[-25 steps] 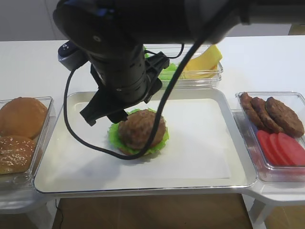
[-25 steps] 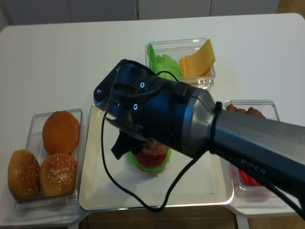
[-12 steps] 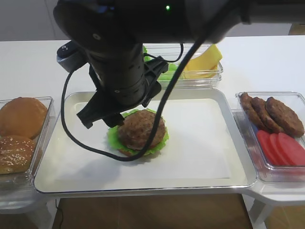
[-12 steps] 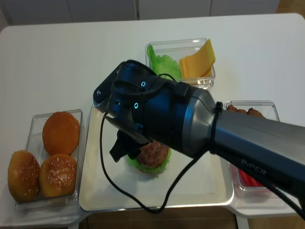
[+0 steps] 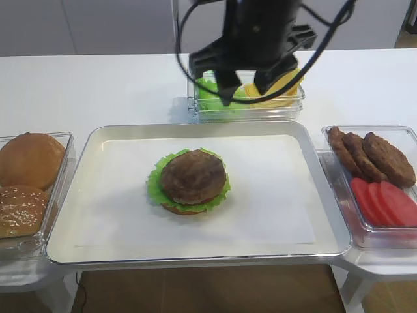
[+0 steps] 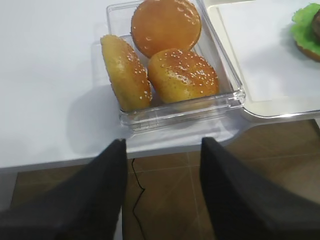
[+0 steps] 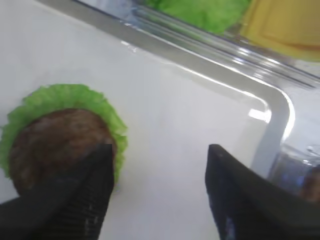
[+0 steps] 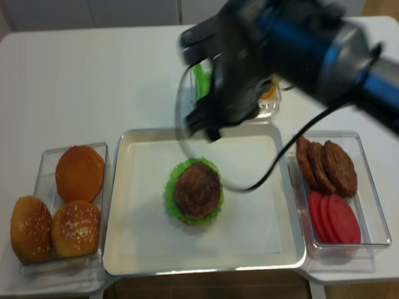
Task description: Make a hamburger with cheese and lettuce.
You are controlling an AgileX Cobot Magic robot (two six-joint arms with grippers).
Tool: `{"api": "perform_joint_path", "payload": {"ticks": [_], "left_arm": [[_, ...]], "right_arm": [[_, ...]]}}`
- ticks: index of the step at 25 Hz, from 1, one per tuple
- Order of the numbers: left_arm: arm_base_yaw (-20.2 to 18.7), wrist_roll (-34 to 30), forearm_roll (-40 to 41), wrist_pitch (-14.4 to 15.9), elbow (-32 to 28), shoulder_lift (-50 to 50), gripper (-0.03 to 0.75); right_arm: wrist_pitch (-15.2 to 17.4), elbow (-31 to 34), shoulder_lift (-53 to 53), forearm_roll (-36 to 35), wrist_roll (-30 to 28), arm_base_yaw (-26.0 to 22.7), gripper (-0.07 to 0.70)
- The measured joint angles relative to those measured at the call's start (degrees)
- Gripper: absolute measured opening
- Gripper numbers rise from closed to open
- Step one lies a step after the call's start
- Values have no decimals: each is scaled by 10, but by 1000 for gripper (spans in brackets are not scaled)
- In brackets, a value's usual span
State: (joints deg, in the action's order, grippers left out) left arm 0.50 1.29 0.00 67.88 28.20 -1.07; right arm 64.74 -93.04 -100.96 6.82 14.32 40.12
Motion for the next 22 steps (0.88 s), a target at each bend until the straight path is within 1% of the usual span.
{"api": "perform_joint_path", "payload": {"ticks": [6, 10, 13, 16, 18, 20, 22], "left_arm": [[0, 0, 0, 0, 0, 0, 359], [0, 0, 0, 0, 0, 0, 359], [0, 0, 0, 0, 0, 0, 359], [0, 0, 0, 0, 0, 0, 359], [0, 0, 0, 0, 0, 0, 359], [0, 0, 0, 0, 0, 0, 359], [0, 0, 0, 0, 0, 0, 359]], "right_arm": [[25, 0, 31, -59, -45, -140, 459], [42, 0, 38, -78, -64, -217, 482], [56, 0, 39, -81, -69, -263, 510], [62, 0, 45, -81, -70, -298, 518], [62, 7, 59, -80, -71, -312, 519], [62, 27, 82, -68, -71, -320, 519], [63, 61, 115, -55, -71, -323, 519]]}}
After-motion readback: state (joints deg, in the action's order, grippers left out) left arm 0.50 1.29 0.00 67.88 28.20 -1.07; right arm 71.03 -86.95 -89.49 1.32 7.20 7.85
